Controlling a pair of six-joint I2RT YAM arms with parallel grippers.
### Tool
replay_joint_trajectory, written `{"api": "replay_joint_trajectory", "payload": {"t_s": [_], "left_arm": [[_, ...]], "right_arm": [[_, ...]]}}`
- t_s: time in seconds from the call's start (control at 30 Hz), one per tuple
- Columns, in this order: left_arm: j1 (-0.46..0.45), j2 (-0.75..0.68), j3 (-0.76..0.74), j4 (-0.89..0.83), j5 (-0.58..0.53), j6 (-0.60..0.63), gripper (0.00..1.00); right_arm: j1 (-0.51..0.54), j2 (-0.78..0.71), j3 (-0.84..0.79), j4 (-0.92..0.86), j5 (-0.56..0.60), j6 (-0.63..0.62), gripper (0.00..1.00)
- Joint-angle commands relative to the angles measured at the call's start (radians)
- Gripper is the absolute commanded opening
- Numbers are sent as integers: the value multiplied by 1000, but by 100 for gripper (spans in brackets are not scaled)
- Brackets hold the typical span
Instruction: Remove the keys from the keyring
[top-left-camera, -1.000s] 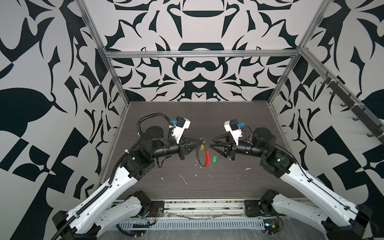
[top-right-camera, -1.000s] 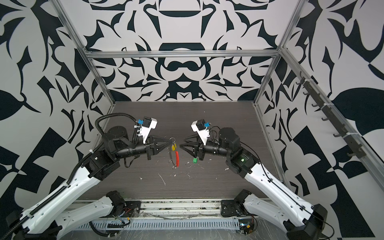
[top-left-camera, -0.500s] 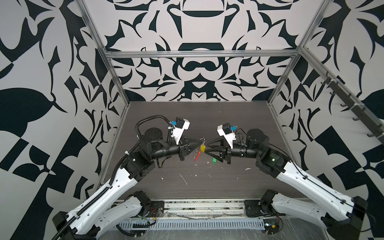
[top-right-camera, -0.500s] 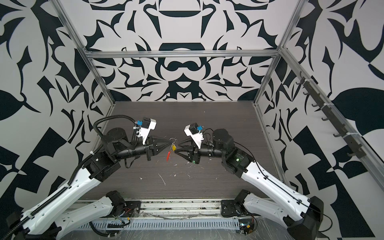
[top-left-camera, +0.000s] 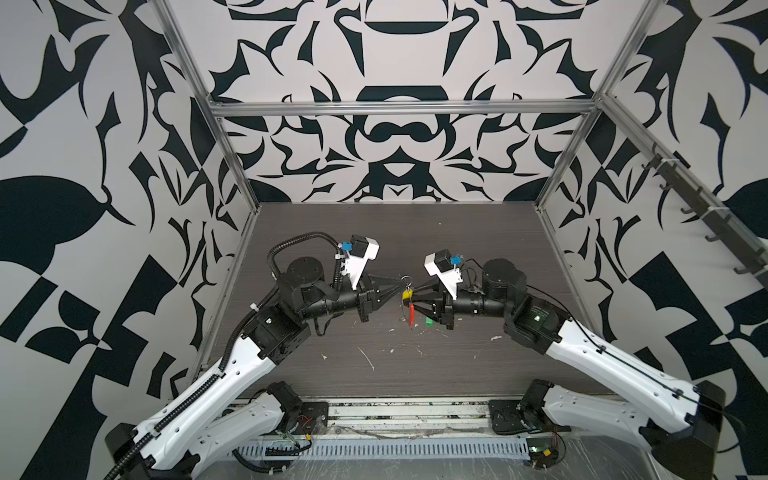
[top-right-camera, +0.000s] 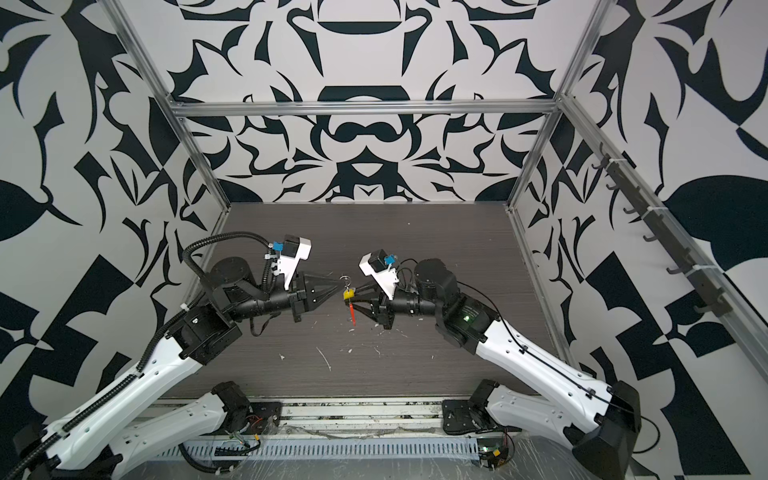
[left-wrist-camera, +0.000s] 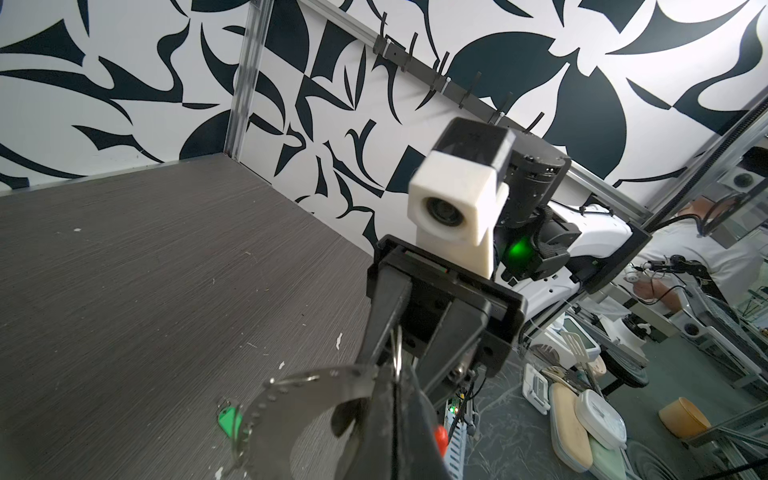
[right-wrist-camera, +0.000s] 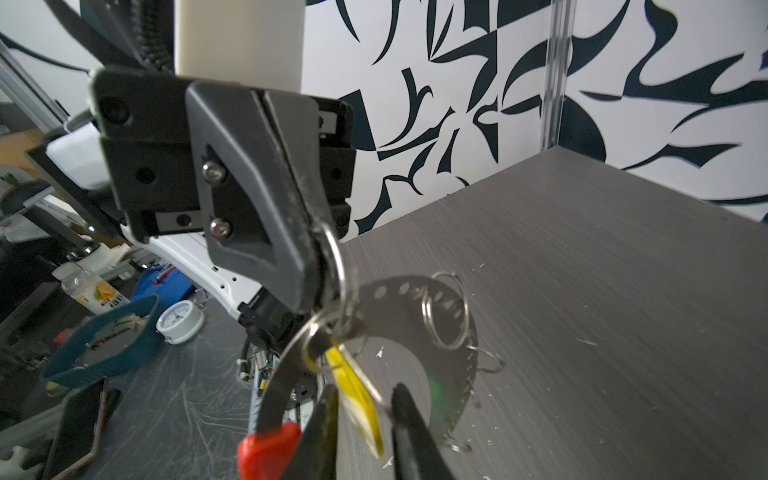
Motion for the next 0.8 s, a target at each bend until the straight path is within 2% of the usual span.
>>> {"api": "replay_joint_trajectory", "payload": {"t_s": [0.0,0.17,0.47,0.77], "left_arm": [[-4,-16,-11,33,13,-4,0],[-4,-18,-11,30,13,-4,0],[-4,-31,-1,-21,4,16,0],[-4,-30,10,-68,34,27,0]], "right_arm": [[6,-19,45,34,11,-18,16],[6,-27,45,22,16,-23,0],[8,-68,42,-38,69,-54,0],[7,-48,118,-131,58,-104,0]]}}
